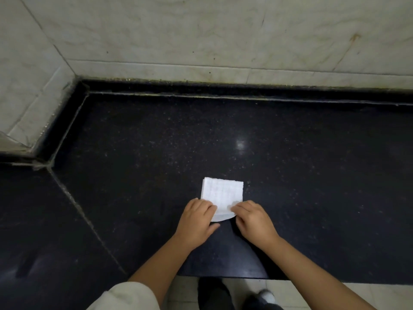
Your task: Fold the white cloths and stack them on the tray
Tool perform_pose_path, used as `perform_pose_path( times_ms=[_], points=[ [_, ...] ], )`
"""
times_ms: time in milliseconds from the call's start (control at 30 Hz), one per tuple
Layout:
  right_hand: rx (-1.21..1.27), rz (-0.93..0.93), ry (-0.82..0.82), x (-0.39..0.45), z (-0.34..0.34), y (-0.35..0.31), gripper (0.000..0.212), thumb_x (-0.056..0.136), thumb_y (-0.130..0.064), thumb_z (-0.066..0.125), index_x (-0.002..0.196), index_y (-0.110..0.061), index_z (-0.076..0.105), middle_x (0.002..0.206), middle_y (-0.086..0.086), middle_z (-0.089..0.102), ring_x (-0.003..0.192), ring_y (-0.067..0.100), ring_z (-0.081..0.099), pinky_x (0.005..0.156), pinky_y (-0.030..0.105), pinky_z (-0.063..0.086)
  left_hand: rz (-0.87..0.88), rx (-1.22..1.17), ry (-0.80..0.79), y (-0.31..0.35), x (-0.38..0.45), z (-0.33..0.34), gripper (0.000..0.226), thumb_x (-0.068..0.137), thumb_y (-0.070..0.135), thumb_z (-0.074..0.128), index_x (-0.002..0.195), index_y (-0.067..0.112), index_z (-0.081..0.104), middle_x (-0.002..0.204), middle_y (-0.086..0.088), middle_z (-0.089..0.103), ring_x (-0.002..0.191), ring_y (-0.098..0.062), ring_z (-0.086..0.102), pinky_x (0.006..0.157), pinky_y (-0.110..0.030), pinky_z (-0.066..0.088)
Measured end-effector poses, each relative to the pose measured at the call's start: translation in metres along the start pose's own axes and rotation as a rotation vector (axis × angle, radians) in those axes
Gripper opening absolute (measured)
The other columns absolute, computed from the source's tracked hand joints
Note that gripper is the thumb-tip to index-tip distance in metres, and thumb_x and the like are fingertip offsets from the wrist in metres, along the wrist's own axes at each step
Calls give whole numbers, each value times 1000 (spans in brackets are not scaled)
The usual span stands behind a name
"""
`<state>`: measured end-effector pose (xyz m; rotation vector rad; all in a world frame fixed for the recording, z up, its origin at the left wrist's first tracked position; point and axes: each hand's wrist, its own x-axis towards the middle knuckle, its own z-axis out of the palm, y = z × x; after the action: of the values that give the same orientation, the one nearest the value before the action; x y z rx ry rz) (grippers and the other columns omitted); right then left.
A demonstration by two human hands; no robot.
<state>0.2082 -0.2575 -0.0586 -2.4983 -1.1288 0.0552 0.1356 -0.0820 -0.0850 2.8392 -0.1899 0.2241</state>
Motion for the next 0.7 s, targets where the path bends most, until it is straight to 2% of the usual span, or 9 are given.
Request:
perform_pose_path(
  times_ms=[33,100,200,267,333,400,500,600,700],
  points=[
    [2,1,11,-4,-6,3,27,68,-12,47,77,-12,73,73,-1,72,60,18,66,54,21,55,23,30,2,4,3,2,16,71,30,60,77,16,66,75,3,64,77,-12,49,80,-26,35],
    [-8,9,37,-15,-26,15,25,66,-11,51,78,-13,73,71,-4,71,60,17,64,56,20,54,80,68,-6,17,17,1,16,71,21,46,68,17,61,66,3,61,70,-13,46,73,-24,33],
    [-23,73,52,-41,-73,48,30,69,-13,44,79,-15,72,69,-5,71,60,19,61,57,21,53,253,124,-9,55,61,-9,9,72,23,43,68,18,50,63,2,57,62,-16,50,67,-26,30],
    [-27,128,37,-68,-114,79,29,69,-8,46,83,-13,71,73,0,71,62,24,61,60,28,55,430,161,-1,94,101,-15,15,75,27,45,66,16,49,60,0,55,55,-19,53,62,-27,27],
    [-43,209,40,-105,-160,113,32,69,-6,45,88,-11,70,82,7,72,71,30,63,68,35,55,574,190,-15,150,140,-21,22,80,31,44,67,15,51,62,-1,56,55,-20,53,60,-28,27],
    [-26,307,73,-154,-208,149,35,71,-6,41,92,-7,69,90,11,70,84,31,64,77,38,53,683,208,-9,221,173,-23,29,82,33,41,68,15,56,64,-1,57,56,-20,55,57,-26,34],
    [-12,412,128,-235,-280,197,30,74,2,46,91,-3,69,92,17,70,89,31,66,81,28,44,810,154,-24,338,214,-21,30,83,31,40,69,12,58,66,-6,58,56,-25,56,47,-26,47],
    [-28,540,214,-315,-354,240,28,77,7,50,95,-1,70,96,16,70,90,25,64,75,22,37,876,28,-43,455,246,-19,34,87,31,38,76,6,59,72,-12,59,64,-30,57,56,-33,50],
    [-15,681,258,-381,-424,278,26,79,4,55,100,-5,68,100,10,69,87,14,55,70,17,33,841,-110,-63,559,272,-24,31,93,29,44,90,4,61,85,-14,59,83,-31,55,75,-38,42]
  ],
)
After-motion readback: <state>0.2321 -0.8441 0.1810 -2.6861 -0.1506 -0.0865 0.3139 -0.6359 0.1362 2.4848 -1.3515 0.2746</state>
